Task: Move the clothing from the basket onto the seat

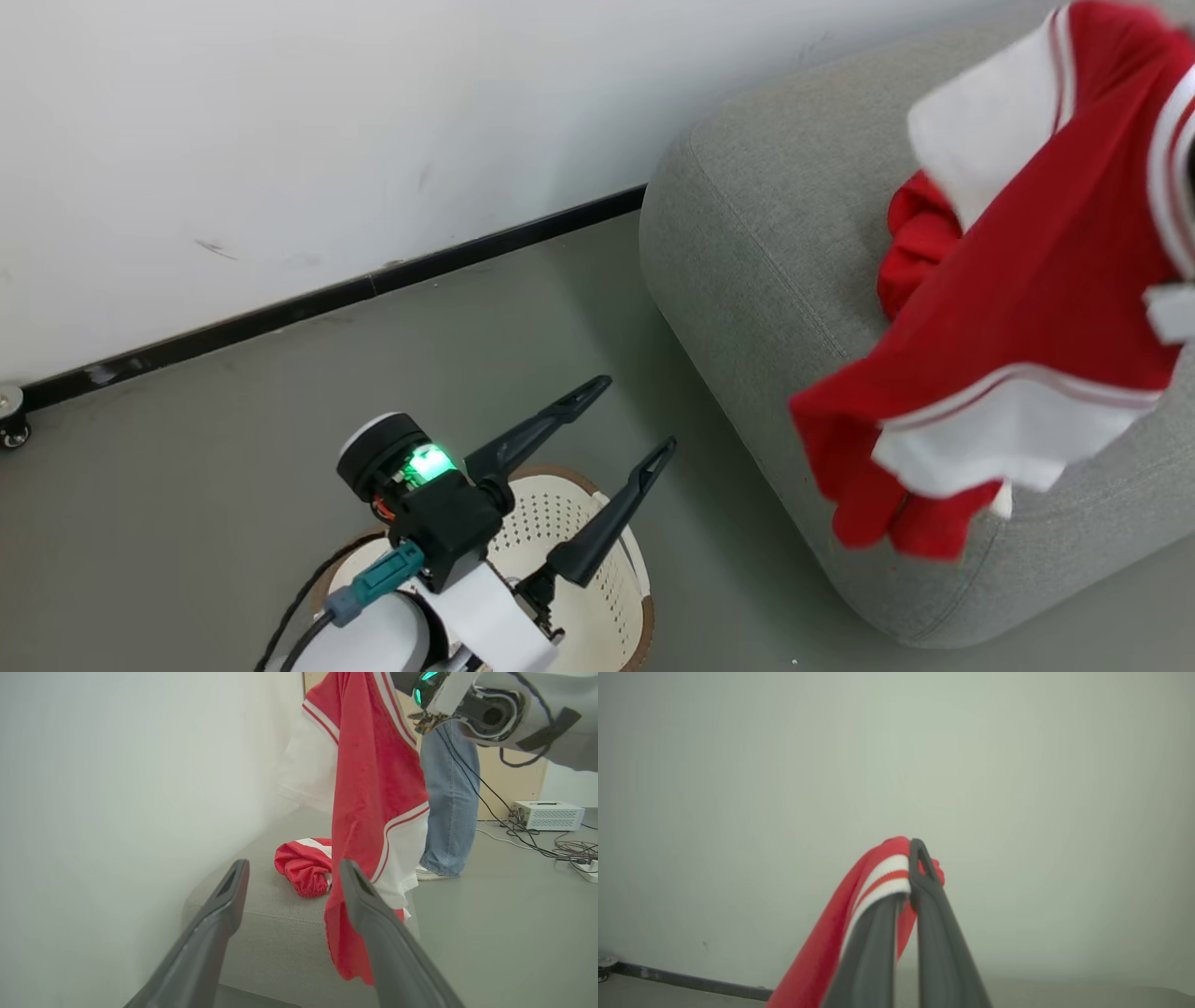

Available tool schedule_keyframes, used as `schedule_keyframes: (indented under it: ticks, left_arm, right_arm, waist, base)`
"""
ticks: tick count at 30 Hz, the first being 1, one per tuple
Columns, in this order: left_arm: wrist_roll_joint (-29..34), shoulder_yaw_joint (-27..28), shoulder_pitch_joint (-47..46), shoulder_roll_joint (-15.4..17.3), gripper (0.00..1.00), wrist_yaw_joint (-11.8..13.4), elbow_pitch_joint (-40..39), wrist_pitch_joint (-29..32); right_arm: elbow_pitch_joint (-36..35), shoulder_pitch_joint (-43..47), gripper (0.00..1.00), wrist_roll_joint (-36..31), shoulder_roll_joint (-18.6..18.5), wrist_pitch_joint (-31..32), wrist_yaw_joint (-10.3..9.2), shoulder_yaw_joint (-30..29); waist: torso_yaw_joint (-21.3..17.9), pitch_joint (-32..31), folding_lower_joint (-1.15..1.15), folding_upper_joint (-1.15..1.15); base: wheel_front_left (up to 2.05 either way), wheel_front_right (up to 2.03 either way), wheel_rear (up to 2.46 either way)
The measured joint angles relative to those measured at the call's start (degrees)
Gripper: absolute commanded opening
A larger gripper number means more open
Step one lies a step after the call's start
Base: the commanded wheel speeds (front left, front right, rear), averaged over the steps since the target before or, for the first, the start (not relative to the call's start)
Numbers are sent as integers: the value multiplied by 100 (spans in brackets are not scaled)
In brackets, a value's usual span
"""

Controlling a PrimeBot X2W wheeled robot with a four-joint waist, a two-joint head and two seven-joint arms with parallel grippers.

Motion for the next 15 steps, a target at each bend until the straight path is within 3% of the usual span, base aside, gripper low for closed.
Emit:
schedule_keyframes:
  ticks: [15]
  left_arm:
    - [213, 261, -1, 270, 100, 85, -345, 0]
  right_arm:
    - [935, -1976, 0, -242, -319, 861, 0, -1047]
  waist:
    - [134, 462, 0, 0]
  base:
    - [0, 0, 0]
